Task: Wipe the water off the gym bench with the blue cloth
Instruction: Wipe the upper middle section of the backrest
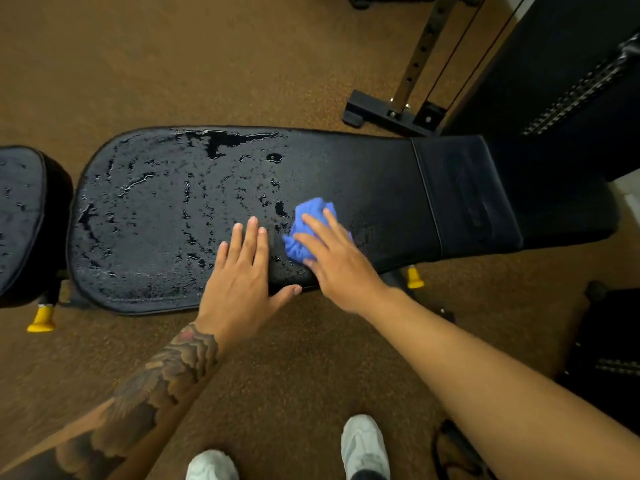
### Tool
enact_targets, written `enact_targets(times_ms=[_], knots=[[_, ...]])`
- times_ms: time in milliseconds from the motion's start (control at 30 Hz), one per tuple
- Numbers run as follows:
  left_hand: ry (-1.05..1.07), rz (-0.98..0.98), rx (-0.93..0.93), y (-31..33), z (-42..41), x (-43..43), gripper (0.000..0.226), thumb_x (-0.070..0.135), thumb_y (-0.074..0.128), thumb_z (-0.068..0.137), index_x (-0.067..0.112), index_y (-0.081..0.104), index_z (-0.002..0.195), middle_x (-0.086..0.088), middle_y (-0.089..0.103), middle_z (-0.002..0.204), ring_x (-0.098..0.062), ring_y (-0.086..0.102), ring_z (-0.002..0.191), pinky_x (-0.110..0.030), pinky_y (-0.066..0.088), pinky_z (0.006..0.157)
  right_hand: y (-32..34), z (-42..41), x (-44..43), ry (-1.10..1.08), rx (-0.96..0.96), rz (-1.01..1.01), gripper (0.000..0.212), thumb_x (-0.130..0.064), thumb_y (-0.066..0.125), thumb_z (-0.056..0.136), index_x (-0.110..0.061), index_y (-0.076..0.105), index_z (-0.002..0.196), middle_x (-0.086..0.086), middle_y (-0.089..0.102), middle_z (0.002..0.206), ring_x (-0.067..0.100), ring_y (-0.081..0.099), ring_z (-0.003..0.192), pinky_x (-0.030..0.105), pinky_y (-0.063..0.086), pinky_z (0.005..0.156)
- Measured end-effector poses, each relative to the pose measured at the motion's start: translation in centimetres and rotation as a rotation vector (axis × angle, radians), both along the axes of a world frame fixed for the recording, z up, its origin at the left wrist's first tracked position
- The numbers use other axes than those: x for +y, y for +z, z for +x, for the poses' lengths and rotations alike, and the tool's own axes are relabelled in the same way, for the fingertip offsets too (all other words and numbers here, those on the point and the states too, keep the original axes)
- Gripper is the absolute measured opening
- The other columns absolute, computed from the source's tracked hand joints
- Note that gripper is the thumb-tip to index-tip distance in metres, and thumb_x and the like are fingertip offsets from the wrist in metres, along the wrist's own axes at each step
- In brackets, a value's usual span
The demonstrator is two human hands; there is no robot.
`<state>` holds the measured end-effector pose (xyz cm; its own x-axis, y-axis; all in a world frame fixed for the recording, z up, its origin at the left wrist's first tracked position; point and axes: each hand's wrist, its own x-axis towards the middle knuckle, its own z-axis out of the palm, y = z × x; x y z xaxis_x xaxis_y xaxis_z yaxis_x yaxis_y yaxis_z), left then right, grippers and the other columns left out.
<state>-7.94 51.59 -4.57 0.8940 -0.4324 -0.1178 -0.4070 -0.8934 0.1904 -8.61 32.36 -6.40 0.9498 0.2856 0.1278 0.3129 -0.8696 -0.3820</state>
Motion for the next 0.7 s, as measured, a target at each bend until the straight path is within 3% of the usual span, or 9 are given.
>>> enact_targets(times_ms=[100, 233, 367, 500, 600, 700], knots=[[-0.007, 0.046, 0.048, 0.0, 0.3, 1.0, 0.100, 0.068, 0.043, 0.083, 0.001, 0.013, 0.150, -0.015, 0.004, 0.159, -0.031, 0.002, 0.147, -0.050, 0.015, 0.117, 0.3, -2.6, -3.3, 0.037, 0.034, -0.022, 0.041, -0.014, 0.052, 0.092, -0.007, 0.052, 0.132, 0.014, 0.035, 0.151, 0.037, 0.018, 0.144, 0.049, 0.023, 0.113], [-0.007, 0.093, 0.065, -0.1, 0.4, 1.2, 0.099, 0.074, 0.025, 0.084, 0.003, 0.007, 0.150, -0.013, -0.003, 0.160, -0.029, -0.005, 0.147, -0.046, 0.007, 0.118, 0.2, 0.2, -6.5, -0.192, 0.084, -0.010, 0.040, -0.019, 0.048, 0.091, -0.005, 0.055, 0.128, 0.017, 0.040, 0.147, 0.044, 0.022, 0.141, 0.056, 0.029, 0.111], [-0.008, 0.114, 0.036, -0.7, 0.3, 1.2, 0.099, 0.075, 0.021, 0.084, 0.001, 0.015, 0.149, -0.016, 0.007, 0.159, -0.032, 0.004, 0.146, -0.049, 0.012, 0.116, -0.2, 4.0, -3.4, -0.364, 0.061, 0.027, 0.039, -0.020, 0.048, 0.095, -0.007, 0.053, 0.131, 0.017, 0.035, 0.150, 0.044, 0.017, 0.142, 0.056, 0.026, 0.109], [-0.022, 0.108, 0.030, -1.2, 0.3, 1.2, 0.099, 0.073, 0.020, 0.082, -0.002, 0.025, 0.146, -0.019, 0.018, 0.156, -0.036, 0.015, 0.144, -0.053, 0.020, 0.112, -0.5, 1.7, 0.8, -0.182, 0.043, 0.008, 0.040, -0.020, 0.050, 0.095, -0.010, 0.050, 0.134, 0.011, 0.032, 0.153, 0.039, 0.013, 0.144, 0.054, 0.019, 0.112], [-0.033, 0.102, 0.020, -1.4, 0.3, 1.3, 0.097, 0.072, 0.023, 0.083, -0.004, 0.030, 0.144, -0.021, 0.023, 0.154, -0.038, 0.021, 0.142, -0.054, 0.024, 0.110, -0.3, -2.8, 0.2, 0.017, 0.054, -0.031, 0.043, -0.025, 0.039, 0.095, -0.013, 0.048, 0.135, 0.009, 0.030, 0.154, 0.035, 0.013, 0.145, 0.053, 0.022, 0.112], [-0.033, 0.100, 0.022, -1.3, 0.3, 1.4, 0.097, 0.073, 0.020, 0.084, -0.002, 0.027, 0.145, -0.020, 0.020, 0.156, -0.036, 0.017, 0.144, -0.053, 0.022, 0.111, -0.2, -4.5, -3.9, -0.002, 0.078, -0.045, 0.045, -0.026, 0.036, 0.094, -0.012, 0.048, 0.135, 0.009, 0.032, 0.153, 0.034, 0.014, 0.145, 0.055, 0.027, 0.112]])
